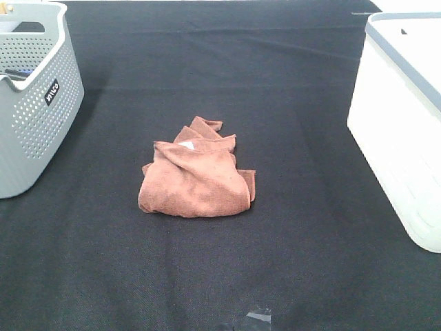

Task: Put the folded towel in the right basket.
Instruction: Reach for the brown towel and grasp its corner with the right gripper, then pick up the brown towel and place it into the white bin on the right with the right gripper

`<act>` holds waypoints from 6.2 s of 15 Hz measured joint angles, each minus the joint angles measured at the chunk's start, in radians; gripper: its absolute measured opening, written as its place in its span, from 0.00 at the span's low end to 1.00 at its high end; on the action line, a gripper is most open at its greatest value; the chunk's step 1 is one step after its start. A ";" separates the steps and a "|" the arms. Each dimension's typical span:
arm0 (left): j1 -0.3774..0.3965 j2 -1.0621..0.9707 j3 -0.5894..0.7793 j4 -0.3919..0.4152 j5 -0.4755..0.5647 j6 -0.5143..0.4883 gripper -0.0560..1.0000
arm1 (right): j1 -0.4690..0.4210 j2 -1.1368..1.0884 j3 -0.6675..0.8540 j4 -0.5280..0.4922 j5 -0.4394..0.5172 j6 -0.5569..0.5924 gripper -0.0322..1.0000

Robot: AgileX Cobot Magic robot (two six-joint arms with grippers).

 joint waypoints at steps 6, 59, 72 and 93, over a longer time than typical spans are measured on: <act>0.000 0.000 0.000 0.000 0.000 0.000 0.99 | 0.000 0.000 0.000 0.000 0.000 0.000 0.97; 0.000 0.000 0.000 -0.001 0.000 0.000 0.99 | 0.311 2.216 -0.927 0.687 -0.366 -0.271 0.97; 0.000 0.000 0.000 -0.001 0.000 0.000 0.99 | 0.529 2.439 -1.183 0.880 -0.403 -0.282 0.19; 0.000 0.000 0.000 -0.001 0.000 0.000 0.99 | 0.329 1.912 -1.866 0.131 0.110 -0.024 0.19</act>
